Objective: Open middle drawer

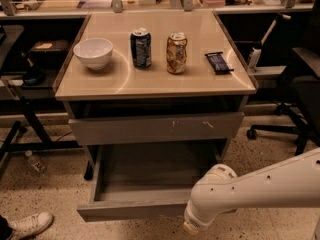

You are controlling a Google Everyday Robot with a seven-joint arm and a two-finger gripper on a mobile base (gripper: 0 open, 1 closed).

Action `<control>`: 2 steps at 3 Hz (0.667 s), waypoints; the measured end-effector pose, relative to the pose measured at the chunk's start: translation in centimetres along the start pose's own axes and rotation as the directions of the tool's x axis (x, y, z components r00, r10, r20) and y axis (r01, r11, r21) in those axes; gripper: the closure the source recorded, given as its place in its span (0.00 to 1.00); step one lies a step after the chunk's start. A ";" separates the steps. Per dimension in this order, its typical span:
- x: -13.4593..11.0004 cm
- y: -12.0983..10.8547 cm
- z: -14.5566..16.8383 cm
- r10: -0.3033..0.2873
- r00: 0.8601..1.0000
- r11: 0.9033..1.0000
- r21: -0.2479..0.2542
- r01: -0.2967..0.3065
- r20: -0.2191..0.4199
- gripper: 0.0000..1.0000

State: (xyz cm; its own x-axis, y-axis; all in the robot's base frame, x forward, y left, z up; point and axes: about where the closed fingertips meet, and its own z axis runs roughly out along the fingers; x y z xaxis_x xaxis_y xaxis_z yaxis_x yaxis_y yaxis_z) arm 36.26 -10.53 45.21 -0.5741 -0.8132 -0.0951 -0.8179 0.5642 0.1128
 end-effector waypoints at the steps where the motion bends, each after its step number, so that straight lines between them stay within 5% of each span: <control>1: 0.0 0.0 0.0 -0.001 1.000 1.000 0.000 0.001 0.000 1.00; 2: 0.0 0.0 0.0 -0.001 1.000 1.000 0.000 0.001 0.000 0.81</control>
Offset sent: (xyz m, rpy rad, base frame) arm -0.0001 0.0000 -0.0002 0.0001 0.0003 0.0008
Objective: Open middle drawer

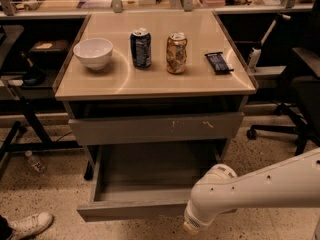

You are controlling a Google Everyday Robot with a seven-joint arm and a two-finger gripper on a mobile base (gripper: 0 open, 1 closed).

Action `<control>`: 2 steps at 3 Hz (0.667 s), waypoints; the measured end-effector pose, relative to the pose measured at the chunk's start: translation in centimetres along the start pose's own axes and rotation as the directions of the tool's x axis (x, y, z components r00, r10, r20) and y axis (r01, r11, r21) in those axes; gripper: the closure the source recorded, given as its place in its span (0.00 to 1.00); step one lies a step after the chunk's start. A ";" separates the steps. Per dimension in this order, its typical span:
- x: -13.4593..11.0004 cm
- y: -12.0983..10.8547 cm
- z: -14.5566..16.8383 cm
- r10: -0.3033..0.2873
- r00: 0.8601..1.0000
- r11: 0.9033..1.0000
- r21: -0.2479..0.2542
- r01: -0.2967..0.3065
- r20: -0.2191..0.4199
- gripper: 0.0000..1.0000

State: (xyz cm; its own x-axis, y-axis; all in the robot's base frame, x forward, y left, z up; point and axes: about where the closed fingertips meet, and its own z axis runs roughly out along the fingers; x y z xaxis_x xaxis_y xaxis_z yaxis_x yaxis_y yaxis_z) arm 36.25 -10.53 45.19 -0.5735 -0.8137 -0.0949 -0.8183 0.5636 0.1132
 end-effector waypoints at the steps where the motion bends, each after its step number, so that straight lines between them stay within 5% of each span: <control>1: 0.0 0.0 0.0 0.000 1.000 1.000 0.000 0.000 0.000 0.58; 2: 0.0 0.0 0.0 0.000 1.000 1.000 0.000 0.000 0.000 0.34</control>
Offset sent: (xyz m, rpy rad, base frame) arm 0.0000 0.0000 0.0000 0.0000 0.0000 0.0000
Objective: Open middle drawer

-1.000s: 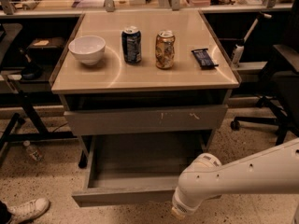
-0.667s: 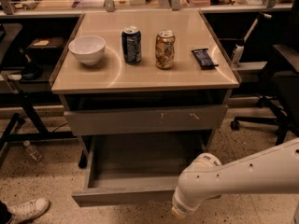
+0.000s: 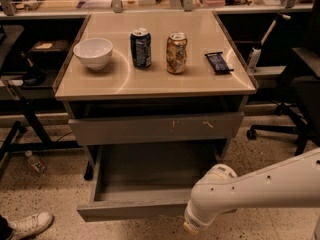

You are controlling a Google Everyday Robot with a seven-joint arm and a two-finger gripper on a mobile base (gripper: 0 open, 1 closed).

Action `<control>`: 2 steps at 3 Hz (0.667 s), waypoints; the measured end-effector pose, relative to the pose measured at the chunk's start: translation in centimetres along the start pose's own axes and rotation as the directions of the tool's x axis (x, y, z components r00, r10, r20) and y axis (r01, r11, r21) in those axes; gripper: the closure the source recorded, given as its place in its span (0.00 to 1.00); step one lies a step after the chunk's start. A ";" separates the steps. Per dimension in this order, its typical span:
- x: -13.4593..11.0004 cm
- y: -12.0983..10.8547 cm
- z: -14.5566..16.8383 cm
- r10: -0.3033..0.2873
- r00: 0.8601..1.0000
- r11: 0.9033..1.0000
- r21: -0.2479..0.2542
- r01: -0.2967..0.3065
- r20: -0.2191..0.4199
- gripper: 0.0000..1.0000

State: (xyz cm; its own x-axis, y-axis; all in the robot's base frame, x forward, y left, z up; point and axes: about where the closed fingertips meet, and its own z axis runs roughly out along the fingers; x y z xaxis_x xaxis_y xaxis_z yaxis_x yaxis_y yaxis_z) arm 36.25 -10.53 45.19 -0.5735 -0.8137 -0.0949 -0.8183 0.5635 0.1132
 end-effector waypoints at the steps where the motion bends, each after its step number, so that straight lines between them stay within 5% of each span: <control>1: 0.0 0.0 0.0 0.000 1.000 1.000 0.000 0.000 0.000 0.11; 2: 0.0 0.0 0.0 0.000 1.000 1.000 0.000 0.000 0.000 0.00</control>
Offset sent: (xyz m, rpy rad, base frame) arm 0.0000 0.0000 0.0000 0.0000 0.0000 0.0000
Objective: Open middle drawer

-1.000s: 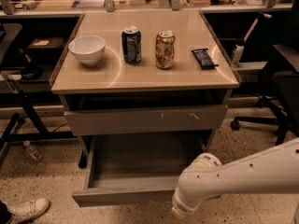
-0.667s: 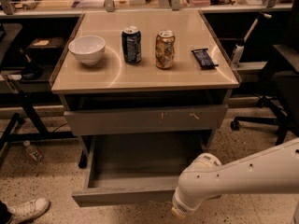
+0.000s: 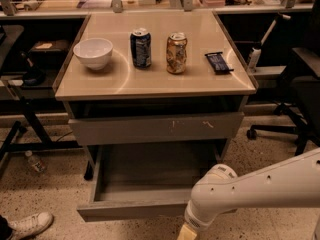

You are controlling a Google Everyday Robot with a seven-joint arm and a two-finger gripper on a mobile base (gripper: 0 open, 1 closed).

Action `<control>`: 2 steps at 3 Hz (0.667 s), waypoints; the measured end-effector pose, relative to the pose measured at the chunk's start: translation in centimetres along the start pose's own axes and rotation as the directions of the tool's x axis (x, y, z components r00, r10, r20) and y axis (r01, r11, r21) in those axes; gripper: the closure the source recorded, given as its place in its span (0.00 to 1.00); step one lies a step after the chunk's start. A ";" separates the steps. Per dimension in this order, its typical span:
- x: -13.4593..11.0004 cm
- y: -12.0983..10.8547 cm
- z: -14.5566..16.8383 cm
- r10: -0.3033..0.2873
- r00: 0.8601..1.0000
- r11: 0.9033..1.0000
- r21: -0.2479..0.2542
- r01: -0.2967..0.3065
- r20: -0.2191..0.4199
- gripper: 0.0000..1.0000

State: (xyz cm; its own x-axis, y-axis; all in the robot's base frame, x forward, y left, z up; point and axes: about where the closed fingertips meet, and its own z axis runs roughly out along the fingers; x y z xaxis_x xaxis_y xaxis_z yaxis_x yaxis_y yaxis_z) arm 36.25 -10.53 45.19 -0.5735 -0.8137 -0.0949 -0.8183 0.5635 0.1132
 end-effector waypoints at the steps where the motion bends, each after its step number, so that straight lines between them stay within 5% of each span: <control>1: 0.0 0.0 0.0 0.000 1.000 1.000 0.000 0.000 0.000 0.00; 2: -0.2 -0.2 -0.2 0.006 1.000 1.000 0.016 -0.006 -0.006 0.00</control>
Offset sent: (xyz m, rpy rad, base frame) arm 0.0056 0.0011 0.0041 -0.0339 -0.0209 -0.0166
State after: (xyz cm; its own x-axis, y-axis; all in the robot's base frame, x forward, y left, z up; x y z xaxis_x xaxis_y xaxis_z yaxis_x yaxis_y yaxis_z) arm 36.50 -10.52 45.39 -0.5779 -0.8113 -0.0879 -0.8155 0.5703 0.0983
